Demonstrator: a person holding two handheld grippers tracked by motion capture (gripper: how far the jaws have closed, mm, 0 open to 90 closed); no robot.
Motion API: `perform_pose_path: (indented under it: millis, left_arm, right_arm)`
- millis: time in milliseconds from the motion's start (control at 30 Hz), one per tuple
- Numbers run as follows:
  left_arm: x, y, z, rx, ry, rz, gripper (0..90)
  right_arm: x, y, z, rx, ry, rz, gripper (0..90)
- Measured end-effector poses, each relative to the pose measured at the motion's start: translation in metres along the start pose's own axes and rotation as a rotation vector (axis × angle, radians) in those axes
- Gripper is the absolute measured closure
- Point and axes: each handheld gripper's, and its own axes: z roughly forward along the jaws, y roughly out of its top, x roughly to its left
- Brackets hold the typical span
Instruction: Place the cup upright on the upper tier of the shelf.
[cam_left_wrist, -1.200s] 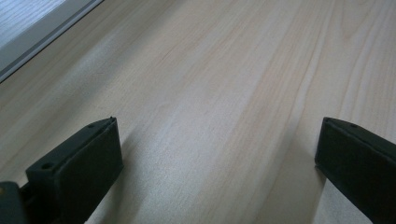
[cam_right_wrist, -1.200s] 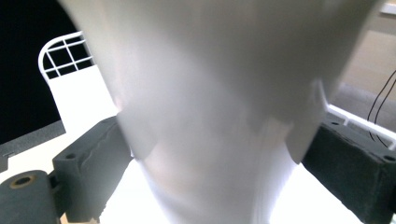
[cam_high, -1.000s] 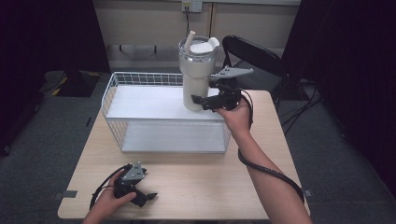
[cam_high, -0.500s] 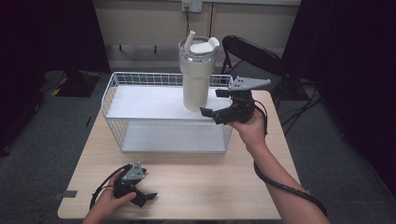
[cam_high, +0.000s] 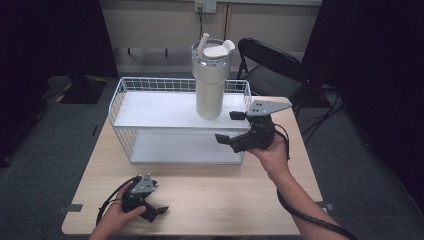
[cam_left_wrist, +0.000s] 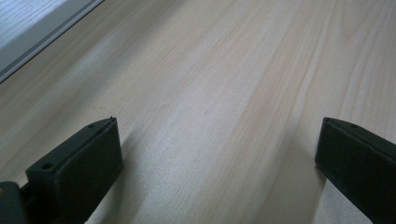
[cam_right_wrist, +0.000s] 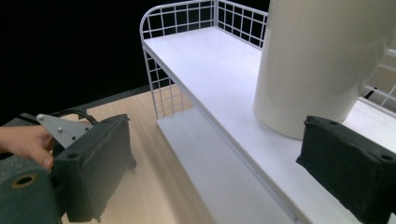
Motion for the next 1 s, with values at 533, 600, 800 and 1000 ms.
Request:
perform_pose_path:
  millis: [533,600,800,1000]
  left_arm:
    - [0.000,0.000,0.000,0.004,0.000,0.003,0.0]
    - [0.000,0.000,0.000,0.003,0.000,0.003,0.0]
    - [0.000,0.000,0.000,0.003,0.001,0.002,0.0]
    - [0.000,0.000,0.000,0.004,0.000,0.003,0.0]
  right_arm:
    - [0.015,-0.034,-0.010,0.011,0.037,0.009,8.6]
    - [0.017,-0.043,-0.011,0.014,0.045,0.014,8.6]
    - [0.021,-0.060,-0.011,0.032,0.061,0.018,8.6]
    - [0.025,-0.075,-0.012,0.048,0.063,0.010,8.7]
